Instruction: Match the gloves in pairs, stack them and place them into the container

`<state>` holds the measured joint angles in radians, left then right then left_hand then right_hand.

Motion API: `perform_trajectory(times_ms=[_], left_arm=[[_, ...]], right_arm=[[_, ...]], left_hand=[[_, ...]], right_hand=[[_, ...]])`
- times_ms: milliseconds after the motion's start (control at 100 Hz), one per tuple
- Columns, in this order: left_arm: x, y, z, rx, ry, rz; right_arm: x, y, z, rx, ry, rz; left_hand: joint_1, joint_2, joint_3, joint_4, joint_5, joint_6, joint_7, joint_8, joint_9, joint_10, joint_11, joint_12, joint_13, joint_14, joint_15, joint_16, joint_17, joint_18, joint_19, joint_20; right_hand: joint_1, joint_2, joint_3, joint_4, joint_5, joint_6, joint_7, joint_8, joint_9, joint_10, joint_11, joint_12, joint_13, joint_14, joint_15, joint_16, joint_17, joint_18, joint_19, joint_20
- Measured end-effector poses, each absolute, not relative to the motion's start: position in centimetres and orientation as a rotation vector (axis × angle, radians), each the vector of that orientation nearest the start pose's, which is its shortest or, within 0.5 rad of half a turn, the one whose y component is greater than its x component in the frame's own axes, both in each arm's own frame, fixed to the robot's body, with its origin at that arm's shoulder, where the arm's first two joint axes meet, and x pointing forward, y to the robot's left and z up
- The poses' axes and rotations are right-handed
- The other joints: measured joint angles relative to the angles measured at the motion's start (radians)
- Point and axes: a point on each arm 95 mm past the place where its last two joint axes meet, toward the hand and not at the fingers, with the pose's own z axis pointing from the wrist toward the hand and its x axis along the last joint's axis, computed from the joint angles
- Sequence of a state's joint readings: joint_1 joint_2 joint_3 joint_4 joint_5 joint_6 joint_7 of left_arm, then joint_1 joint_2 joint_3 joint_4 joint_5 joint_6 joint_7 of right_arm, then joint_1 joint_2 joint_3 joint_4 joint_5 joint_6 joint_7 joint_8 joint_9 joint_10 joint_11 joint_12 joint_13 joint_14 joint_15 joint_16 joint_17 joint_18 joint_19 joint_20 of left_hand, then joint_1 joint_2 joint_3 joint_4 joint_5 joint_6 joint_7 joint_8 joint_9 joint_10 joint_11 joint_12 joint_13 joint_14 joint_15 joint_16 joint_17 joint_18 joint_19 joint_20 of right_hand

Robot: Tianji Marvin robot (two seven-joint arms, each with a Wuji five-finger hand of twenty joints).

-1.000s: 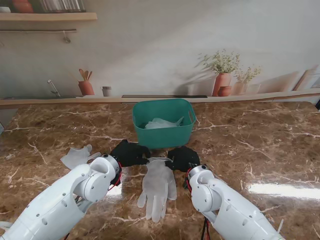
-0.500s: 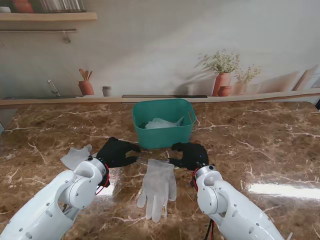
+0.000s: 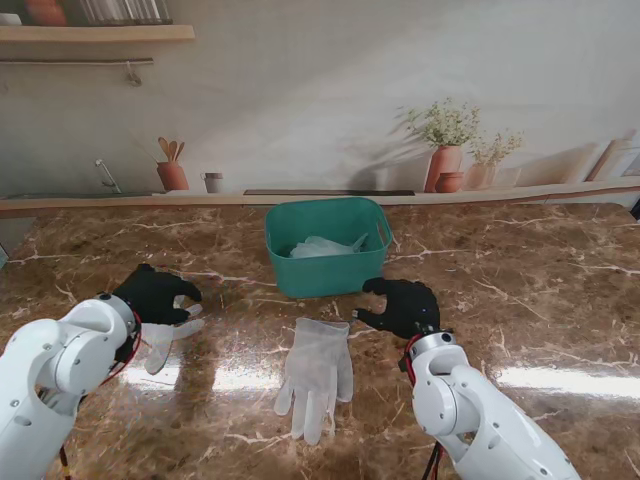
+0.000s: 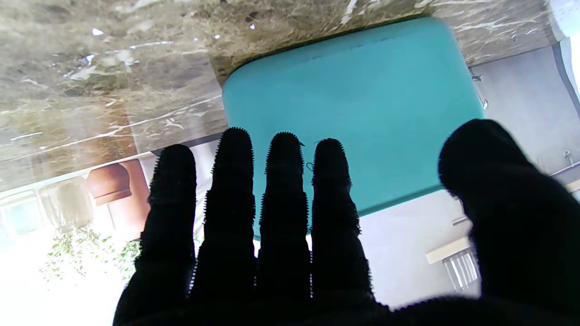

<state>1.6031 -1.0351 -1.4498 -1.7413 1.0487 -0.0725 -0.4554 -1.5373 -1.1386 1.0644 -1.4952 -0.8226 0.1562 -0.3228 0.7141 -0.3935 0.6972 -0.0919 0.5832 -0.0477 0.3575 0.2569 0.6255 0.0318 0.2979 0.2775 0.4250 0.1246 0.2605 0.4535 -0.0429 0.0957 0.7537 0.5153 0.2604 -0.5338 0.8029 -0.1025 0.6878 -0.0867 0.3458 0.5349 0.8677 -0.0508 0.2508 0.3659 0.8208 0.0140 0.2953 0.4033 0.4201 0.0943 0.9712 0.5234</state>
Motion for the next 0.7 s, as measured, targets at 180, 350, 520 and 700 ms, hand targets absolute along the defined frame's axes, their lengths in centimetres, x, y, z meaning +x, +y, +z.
perform_trajectory(times_ms=[180,350,520,700], left_arm=[[42.1,10.4,-28.5,-1.323,1.686,-1.018],[43.7,13.4,-29.7,-1.408,1.559,-0.824],[44.9,14.6,-31.7,-1.471,1.549,-0.729],[45.3,15.0,-33.1,-1.508,1.530,-0.687]], right_arm=[[39.4,2.6,-35.2,1.340,1.205,1.562],[39.5,2.9,-35.2,1.347,1.208,1.566],[39.7,3.1,-35.0,1.359,1.208,1.573],[39.8,3.1,-35.0,1.365,1.202,1.576]], left_hand=[[-0.015,-0.052,-0.003,-0.012,-0.001,-0.001,-0.035,-0.022,0.000,-0.022,0.008,0.046,0.000,0.000,0.000,0.047,0.000,0.002,0.000,0.049],[-0.012,-0.062,-0.003,-0.012,-0.022,0.001,-0.104,-0.061,-0.016,-0.016,0.068,0.156,-0.019,0.000,0.079,0.172,-0.002,0.007,-0.003,0.067],[-0.049,-0.074,-0.005,-0.014,-0.033,0.040,-0.136,-0.074,-0.040,-0.026,0.137,0.291,-0.026,0.000,0.132,0.294,-0.003,0.007,-0.039,0.078],[-0.099,-0.084,-0.046,-0.024,-0.070,0.086,-0.151,-0.076,-0.073,-0.026,0.168,0.369,-0.051,0.002,0.180,0.367,-0.004,0.007,-0.053,0.111]], right_hand=[[0.000,0.000,0.000,0.000,0.000,0.000,0.000,0.000,0.000,0.000,0.000,0.000,0.000,0.000,0.000,0.000,0.005,0.001,0.000,0.000],[0.000,0.000,0.000,0.000,0.000,0.000,0.001,-0.001,0.000,0.000,0.000,0.000,0.001,0.000,0.004,0.000,0.020,0.002,0.001,0.000],[0.000,0.000,0.000,0.000,0.000,0.000,0.002,-0.001,0.001,0.000,0.000,0.000,0.001,0.000,0.017,0.000,0.020,0.003,0.013,0.000],[0.000,0.000,0.010,0.000,0.000,0.000,0.002,-0.001,0.001,0.000,0.000,0.000,0.001,0.000,0.017,0.000,0.020,0.005,0.013,0.000]])
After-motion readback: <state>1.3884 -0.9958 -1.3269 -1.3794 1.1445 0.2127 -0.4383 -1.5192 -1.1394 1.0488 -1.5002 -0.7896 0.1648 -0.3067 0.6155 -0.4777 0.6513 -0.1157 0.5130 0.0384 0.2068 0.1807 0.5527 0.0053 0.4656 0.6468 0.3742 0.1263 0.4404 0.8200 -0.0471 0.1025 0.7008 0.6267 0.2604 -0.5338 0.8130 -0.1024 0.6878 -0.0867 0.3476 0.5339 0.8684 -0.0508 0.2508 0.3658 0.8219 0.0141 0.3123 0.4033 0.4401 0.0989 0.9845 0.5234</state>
